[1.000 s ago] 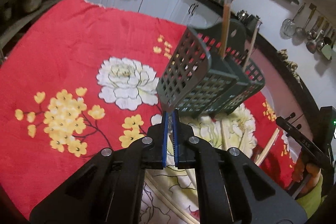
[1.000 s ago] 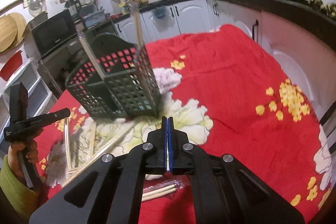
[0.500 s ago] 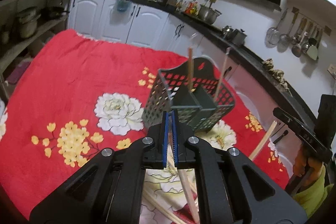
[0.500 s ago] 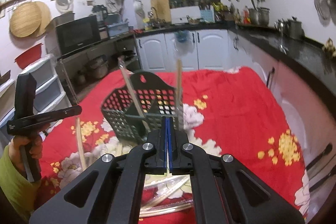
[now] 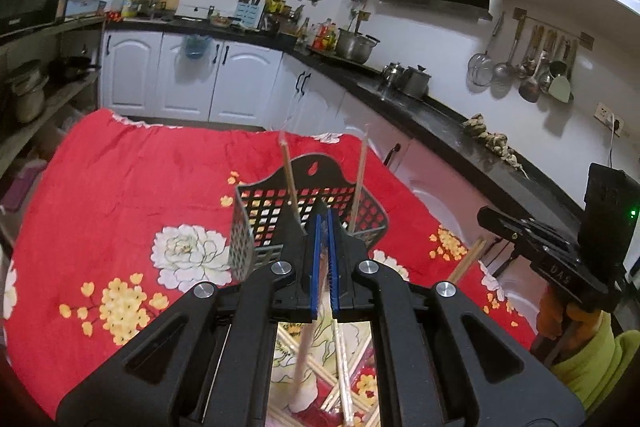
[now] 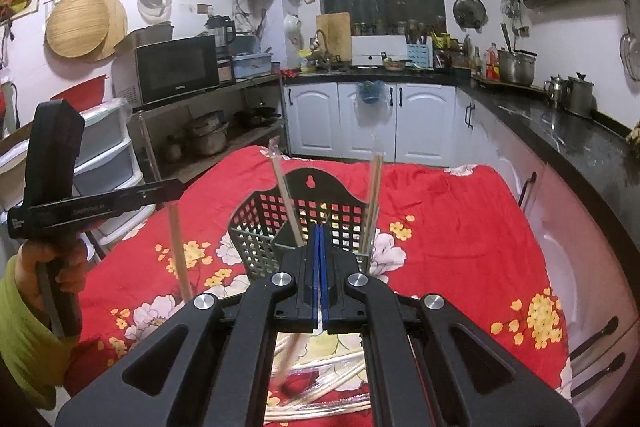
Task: Organize utensils
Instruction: 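Lift the chopstick with the right gripper over the green caddy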
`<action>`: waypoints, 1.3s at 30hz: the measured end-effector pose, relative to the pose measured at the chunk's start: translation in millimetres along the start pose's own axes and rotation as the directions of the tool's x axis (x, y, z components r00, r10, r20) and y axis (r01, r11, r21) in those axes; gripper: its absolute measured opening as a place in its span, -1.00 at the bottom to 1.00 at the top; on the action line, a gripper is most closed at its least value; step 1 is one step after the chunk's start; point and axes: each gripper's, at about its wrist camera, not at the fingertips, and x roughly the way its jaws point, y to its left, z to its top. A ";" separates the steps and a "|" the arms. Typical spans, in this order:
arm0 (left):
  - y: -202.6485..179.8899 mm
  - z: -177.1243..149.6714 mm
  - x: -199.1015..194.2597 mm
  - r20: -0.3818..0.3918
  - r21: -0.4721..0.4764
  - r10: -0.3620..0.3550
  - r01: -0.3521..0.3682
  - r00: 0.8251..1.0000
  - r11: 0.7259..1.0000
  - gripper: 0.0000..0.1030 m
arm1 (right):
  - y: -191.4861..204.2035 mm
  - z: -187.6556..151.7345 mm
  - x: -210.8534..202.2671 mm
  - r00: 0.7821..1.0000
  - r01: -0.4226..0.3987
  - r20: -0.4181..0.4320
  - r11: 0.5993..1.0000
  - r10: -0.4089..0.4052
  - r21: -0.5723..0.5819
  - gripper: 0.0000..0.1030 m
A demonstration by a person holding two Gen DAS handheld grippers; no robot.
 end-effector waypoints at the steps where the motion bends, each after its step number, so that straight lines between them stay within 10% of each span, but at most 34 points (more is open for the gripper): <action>1: -0.1 1.1 0.1 0.003 0.004 0.001 -0.001 1.000 1.000 -0.97 | 1.7 1.7 -1.7 1.000 0.000 0.005 1.000 0.000 -0.006 -0.98; 39: -58.8 107.4 -13.6 0.196 0.098 -0.074 0.056 0.978 0.994 -0.97 | -0.2 110.0 -20.9 0.977 0.040 0.211 0.997 -0.026 -0.065 -0.98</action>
